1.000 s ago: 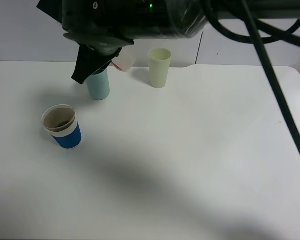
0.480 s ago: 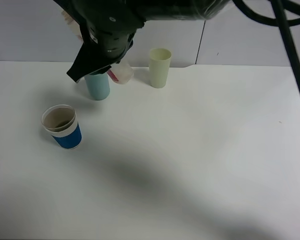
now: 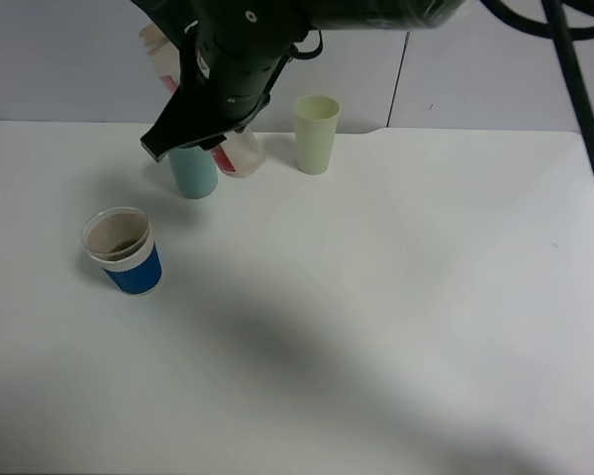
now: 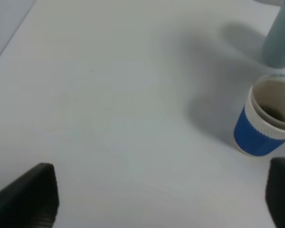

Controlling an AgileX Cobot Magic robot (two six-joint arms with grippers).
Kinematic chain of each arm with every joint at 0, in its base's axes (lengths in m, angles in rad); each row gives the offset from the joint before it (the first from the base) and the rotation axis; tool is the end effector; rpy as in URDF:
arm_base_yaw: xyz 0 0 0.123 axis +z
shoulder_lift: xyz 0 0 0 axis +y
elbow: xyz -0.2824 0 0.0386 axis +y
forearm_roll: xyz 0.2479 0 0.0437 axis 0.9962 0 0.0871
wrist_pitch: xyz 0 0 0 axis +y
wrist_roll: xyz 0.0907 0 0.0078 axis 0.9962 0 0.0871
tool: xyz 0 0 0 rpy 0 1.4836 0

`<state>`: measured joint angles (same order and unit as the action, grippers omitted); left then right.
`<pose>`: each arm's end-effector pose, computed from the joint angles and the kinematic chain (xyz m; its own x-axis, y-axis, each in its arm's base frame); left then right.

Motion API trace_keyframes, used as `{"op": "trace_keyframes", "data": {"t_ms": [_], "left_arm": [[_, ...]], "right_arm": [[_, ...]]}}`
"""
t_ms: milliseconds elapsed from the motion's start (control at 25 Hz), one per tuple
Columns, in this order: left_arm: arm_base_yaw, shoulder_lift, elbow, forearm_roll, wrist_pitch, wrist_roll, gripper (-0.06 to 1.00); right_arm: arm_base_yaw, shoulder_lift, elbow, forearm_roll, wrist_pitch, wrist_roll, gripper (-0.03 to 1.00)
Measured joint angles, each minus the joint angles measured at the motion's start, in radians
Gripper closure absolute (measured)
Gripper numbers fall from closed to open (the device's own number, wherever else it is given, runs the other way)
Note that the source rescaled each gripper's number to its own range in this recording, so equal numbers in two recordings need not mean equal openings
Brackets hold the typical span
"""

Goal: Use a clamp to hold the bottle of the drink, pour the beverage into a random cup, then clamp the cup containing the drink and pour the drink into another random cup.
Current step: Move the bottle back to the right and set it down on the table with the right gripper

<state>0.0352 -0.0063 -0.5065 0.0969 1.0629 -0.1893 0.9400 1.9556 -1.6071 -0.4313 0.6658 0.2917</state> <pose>-0.0071 0.0075 0.2791 -0.4243 -0.1561 -0.8920 -0.1725 0.9809 -0.0896 0.2818 0.3459 0.2588 -0.4163 -0.6610 -0.6243 -0.7075 0.6668 -0.2342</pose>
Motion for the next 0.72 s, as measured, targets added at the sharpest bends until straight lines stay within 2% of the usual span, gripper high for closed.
{"op": "trace_keyframes", "data": {"t_ms": [160, 400, 720], "left_arm": [[0.000, 0.000, 0.000, 0.000, 0.000, 0.000, 0.32], [0.000, 0.000, 0.000, 0.000, 0.000, 0.000, 0.32], [0.000, 0.000, 0.000, 0.000, 0.000, 0.000, 0.32]], "right_arm": [[-0.028, -0.028, 0.116, 0.054, -0.125, -0.035, 0.96], [-0.063, -0.086, 0.318, 0.126, -0.387, -0.084, 0.96], [-0.117, -0.144, 0.493, 0.208, -0.531, -0.167, 0.96]]}}
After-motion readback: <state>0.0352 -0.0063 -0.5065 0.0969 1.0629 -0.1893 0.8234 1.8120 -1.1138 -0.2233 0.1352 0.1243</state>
